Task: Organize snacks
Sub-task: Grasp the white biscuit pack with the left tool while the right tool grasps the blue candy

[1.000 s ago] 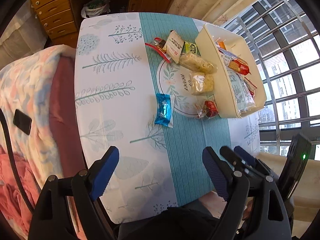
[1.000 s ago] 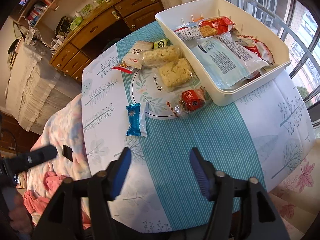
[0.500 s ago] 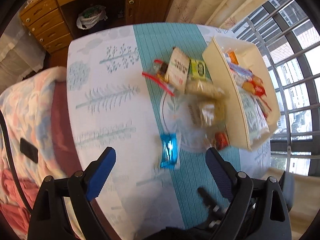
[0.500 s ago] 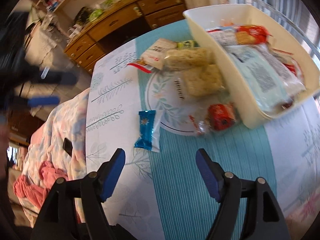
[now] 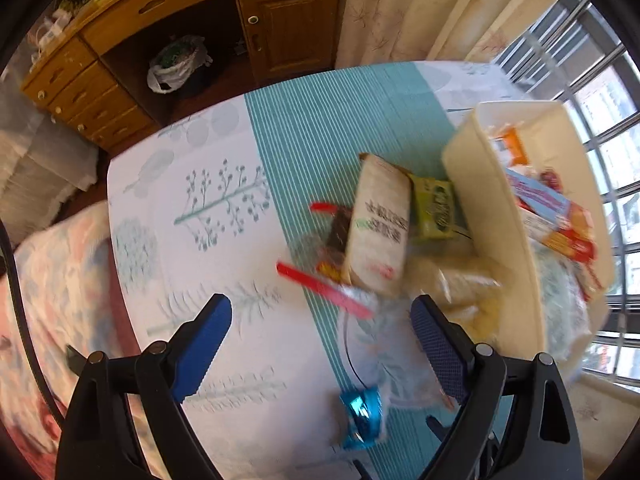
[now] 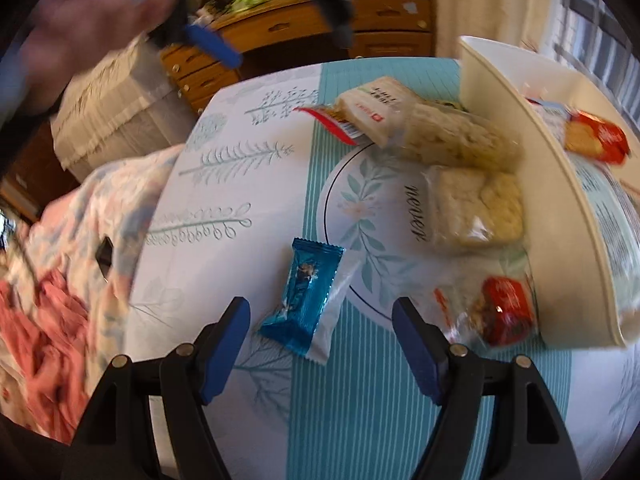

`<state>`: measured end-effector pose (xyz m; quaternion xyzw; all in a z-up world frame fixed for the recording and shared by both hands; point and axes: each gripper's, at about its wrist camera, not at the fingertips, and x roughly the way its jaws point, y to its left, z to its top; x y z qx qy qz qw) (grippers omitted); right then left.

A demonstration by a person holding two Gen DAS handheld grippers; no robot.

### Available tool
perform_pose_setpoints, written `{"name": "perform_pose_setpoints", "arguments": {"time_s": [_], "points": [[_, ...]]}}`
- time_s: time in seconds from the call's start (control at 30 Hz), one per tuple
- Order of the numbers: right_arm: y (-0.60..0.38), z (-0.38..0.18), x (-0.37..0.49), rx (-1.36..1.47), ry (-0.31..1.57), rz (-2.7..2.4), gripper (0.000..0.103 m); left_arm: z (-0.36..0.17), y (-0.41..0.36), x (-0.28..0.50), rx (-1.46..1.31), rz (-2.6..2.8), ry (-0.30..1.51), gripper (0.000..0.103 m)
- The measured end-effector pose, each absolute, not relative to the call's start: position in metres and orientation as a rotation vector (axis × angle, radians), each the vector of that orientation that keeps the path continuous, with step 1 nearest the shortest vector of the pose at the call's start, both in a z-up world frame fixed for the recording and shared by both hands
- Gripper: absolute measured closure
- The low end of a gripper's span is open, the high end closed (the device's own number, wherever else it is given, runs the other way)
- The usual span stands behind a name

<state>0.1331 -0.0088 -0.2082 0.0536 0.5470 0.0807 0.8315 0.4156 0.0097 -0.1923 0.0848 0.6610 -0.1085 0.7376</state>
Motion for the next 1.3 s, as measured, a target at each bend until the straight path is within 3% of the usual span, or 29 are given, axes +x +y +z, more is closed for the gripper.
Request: {"name": "perform_pose_setpoints", "arguments": {"time_s": [0.8,1.03,1.3], "points": [[-0.004,-0.245,0.160,0.023,1.184,0.124,0.030,-0.297,-0.077,0.476,0.441,-0.225,1.608,0.013],[-0.005,-0.245,0.161,-0.023,1.171,0.104,0.045,-0.308,-0.081,0.479,0.428,-0.213,1.622,0.012],[-0.011,-0.243,0.166,-0.049,1.179,0.097,0.062,-0.302,-0.069,0.483,0.372,-0.225,1.609,0.039]]}}
